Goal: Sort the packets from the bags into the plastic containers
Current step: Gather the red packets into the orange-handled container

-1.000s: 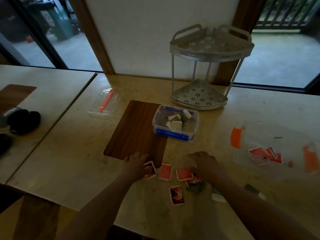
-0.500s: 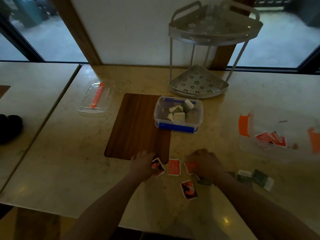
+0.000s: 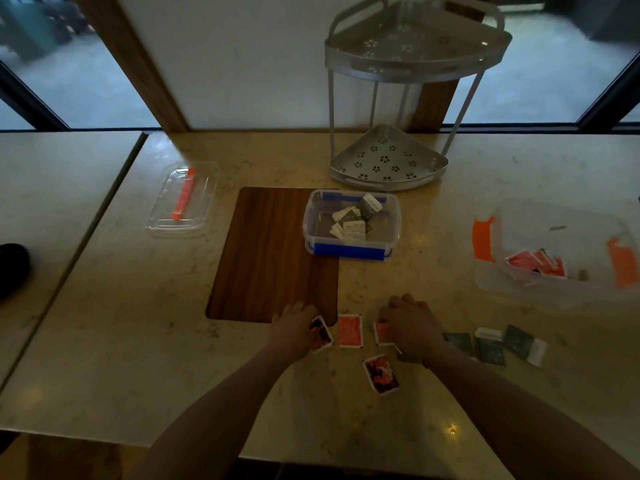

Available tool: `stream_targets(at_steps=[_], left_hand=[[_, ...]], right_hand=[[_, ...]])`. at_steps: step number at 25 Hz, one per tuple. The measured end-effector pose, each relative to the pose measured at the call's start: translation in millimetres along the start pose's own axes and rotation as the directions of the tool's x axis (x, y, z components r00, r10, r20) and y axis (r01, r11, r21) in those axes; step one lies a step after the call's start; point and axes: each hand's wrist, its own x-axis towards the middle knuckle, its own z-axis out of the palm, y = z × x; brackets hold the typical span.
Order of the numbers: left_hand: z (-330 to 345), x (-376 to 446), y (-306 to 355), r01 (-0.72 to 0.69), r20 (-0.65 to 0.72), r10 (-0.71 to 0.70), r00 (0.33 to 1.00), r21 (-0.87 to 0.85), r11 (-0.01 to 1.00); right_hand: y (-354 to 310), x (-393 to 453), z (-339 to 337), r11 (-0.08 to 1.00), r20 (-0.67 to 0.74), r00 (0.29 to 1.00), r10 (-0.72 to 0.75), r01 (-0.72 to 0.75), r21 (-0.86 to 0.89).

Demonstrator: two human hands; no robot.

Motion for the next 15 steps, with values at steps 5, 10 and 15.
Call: stream_targets(at_steps=[5,10,15], left_hand=[[-22,15,8,-0.052,0.118,0.094,0.988,-0.321,0.946],[-33,31,35,-0.055,0.29,0.141,0.947,-0.287,0.956],[-15,31,50,-0.14,0.225,0.154,0.962,-0.078,0.987]], right_hand=[[19,-2,-20,0.89,-0.011,0.983,0.181,-0.159,0.427],[39,-9,-28,0.838,0.136,0.971,0.199,-0.24,0.491],[33,-14,-9,0.929,0.169,0.966,0.196,-0.238,0.285]])
